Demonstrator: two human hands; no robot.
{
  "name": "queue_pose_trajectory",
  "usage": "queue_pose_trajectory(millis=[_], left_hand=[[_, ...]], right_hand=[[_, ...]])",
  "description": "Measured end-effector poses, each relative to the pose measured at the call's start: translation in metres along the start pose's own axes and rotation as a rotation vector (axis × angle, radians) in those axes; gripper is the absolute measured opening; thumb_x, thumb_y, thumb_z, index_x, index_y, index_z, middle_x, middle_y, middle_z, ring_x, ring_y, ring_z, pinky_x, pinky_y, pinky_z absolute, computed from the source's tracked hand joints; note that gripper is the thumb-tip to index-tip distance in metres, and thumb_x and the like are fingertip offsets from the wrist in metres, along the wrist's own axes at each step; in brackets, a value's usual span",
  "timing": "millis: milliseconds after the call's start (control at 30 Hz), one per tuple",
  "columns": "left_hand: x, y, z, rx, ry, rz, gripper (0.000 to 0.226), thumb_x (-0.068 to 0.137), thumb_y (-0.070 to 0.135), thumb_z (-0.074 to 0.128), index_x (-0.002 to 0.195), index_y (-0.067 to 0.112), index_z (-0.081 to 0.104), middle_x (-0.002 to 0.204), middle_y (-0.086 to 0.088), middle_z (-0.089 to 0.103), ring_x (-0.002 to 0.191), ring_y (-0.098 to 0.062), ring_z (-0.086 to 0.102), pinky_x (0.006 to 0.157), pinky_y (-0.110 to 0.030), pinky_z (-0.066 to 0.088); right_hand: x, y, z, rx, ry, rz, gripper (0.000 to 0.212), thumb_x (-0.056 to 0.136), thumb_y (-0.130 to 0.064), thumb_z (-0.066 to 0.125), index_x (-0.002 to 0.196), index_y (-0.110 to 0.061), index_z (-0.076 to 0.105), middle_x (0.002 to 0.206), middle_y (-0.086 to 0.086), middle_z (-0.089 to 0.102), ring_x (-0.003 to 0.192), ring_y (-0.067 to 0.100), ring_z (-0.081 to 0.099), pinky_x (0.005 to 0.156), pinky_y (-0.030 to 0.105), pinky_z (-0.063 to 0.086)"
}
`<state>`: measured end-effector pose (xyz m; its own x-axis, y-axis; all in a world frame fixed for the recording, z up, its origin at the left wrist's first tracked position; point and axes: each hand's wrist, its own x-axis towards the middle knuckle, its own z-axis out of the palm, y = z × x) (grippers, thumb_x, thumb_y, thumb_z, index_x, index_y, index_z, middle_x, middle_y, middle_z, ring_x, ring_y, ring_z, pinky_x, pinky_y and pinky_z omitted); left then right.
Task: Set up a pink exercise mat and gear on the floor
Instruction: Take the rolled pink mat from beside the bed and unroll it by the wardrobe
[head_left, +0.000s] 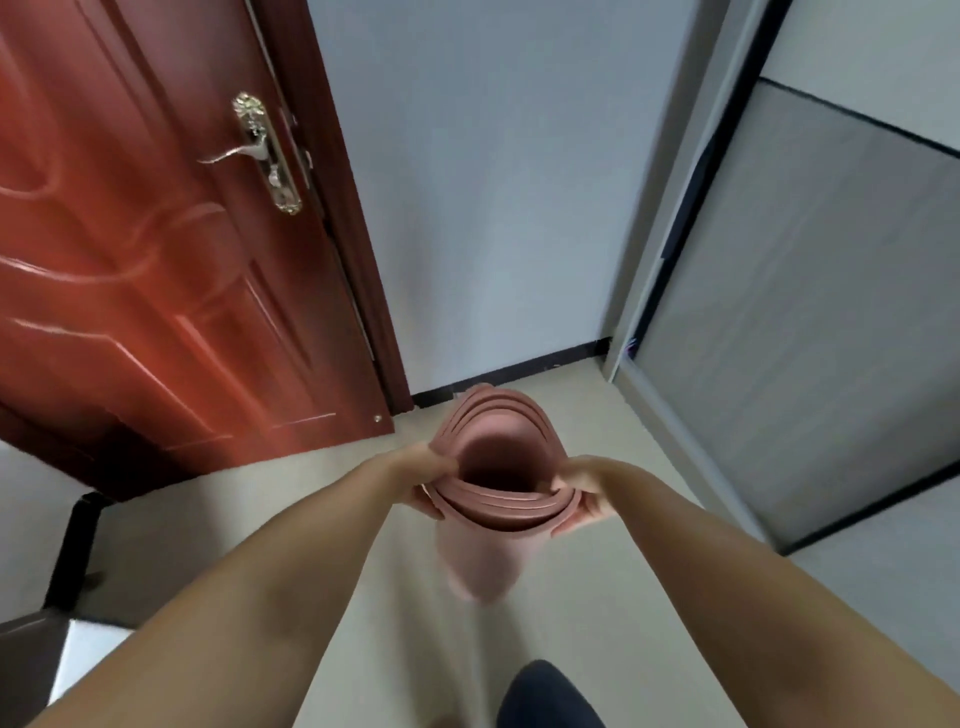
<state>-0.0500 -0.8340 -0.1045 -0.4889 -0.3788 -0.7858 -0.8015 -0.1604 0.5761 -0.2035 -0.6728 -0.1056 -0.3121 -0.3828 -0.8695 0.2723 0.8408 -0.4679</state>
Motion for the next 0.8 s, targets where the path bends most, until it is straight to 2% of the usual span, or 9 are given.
queue_pose_trajectory(millis=[100, 200, 267, 400, 533, 567, 633, 700, 800], left_hand=[[0.034, 0.045, -0.014, 0.104, -0.017, 0.034, 0.032, 0.094, 0.009, 0.043, 0.126, 0.012, 0.047, 0.125, -0.017, 0.058, 0.099, -0.036, 0.065, 0.061, -0.038, 0.062], [0.079, 0.084, -0.028, 0.109, -0.035, 0.038, 0.036, 0.096, 0.012, 0.042, 0.132, 0.01, 0.045, 0.131, -0.02, 0.054, 0.095, -0.036, 0.062, 0.049, -0.035, 0.06], [0.112, 0.108, -0.04, 0.097, -0.047, 0.031, 0.037, 0.096, 0.011, 0.041, 0.133, 0.01, 0.045, 0.128, -0.02, 0.056, 0.094, -0.037, 0.063, 0.054, -0.038, 0.06], [0.156, 0.151, -0.065, 0.081, -0.076, 0.056, 0.024, 0.095, 0.008, 0.04, 0.117, 0.018, 0.046, 0.097, -0.006, 0.06, 0.094, -0.03, 0.063, 0.074, -0.041, 0.058], [0.2, 0.199, -0.088, 0.083, -0.111, 0.074, 0.025, 0.093, 0.008, 0.042, 0.114, 0.019, 0.05, 0.093, -0.005, 0.061, 0.085, -0.026, 0.063, 0.078, -0.044, 0.059], [0.209, 0.212, -0.09, 0.096, -0.121, 0.079, 0.026, 0.092, 0.007, 0.044, 0.115, 0.018, 0.051, 0.093, -0.006, 0.062, 0.083, -0.025, 0.064, 0.077, -0.043, 0.059], [0.233, 0.24, -0.09, 0.138, -0.14, 0.079, 0.032, 0.09, 0.004, 0.049, 0.119, 0.019, 0.049, 0.105, -0.009, 0.062, 0.095, -0.029, 0.064, 0.074, -0.042, 0.059], [0.254, 0.265, -0.086, 0.202, -0.16, 0.077, 0.04, 0.089, 0.002, 0.052, 0.122, 0.024, 0.046, 0.116, -0.009, 0.058, 0.108, -0.033, 0.061, 0.079, -0.047, 0.059], [0.289, 0.291, -0.074, 0.307, -0.235, 0.087, 0.052, 0.09, 0.001, 0.051, 0.136, 0.024, 0.041, 0.118, -0.009, 0.057, 0.111, -0.033, 0.06, 0.086, -0.052, 0.056]], right_hand=[[0.028, -0.029, -0.019, 0.05, 0.032, 0.006, 0.021, 0.095, 0.002, 0.039, 0.115, 0.002, 0.048, 0.089, 0.019, 0.06, 0.076, 0.034, 0.064, 0.09, 0.049, 0.055], [0.064, -0.065, -0.044, 0.096, 0.04, 0.003, 0.026, 0.093, 0.002, 0.04, 0.118, 0.003, 0.049, 0.093, 0.021, 0.063, 0.087, 0.037, 0.067, 0.078, 0.049, 0.058], [0.088, -0.095, -0.064, 0.083, 0.049, 0.026, 0.027, 0.093, 0.001, 0.04, 0.118, 0.003, 0.05, 0.092, 0.02, 0.064, 0.087, 0.036, 0.067, 0.073, 0.046, 0.059], [0.125, -0.151, -0.094, 0.04, 0.045, 0.039, 0.029, 0.093, 0.0, 0.039, 0.119, 0.002, 0.052, 0.089, 0.019, 0.066, 0.075, 0.03, 0.068, 0.062, 0.039, 0.061], [0.155, -0.189, -0.118, 0.083, 0.071, 0.052, 0.038, 0.091, 0.002, 0.039, 0.127, 0.001, 0.051, 0.094, 0.02, 0.067, 0.075, 0.031, 0.069, 0.054, 0.038, 0.061], [0.161, -0.194, -0.123, 0.115, 0.089, 0.052, 0.037, 0.091, 0.002, 0.039, 0.125, 0.0, 0.052, 0.094, 0.02, 0.068, 0.075, 0.03, 0.069, 0.055, 0.038, 0.062], [0.171, -0.198, -0.132, 0.199, 0.131, 0.049, 0.035, 0.088, 0.003, 0.038, 0.119, -0.003, 0.054, 0.092, 0.018, 0.069, 0.074, 0.029, 0.07, 0.059, 0.039, 0.062], [0.179, -0.197, -0.139, 0.295, 0.159, 0.054, 0.039, 0.085, 0.003, 0.037, 0.119, -0.006, 0.054, 0.091, 0.017, 0.069, 0.073, 0.028, 0.07, 0.061, 0.038, 0.062], [0.191, -0.191, -0.145, 0.474, 0.224, 0.062, 0.05, 0.078, 0.006, 0.039, 0.124, -0.01, 0.051, 0.095, 0.02, 0.068, 0.076, 0.031, 0.071, 0.065, 0.042, 0.062]])
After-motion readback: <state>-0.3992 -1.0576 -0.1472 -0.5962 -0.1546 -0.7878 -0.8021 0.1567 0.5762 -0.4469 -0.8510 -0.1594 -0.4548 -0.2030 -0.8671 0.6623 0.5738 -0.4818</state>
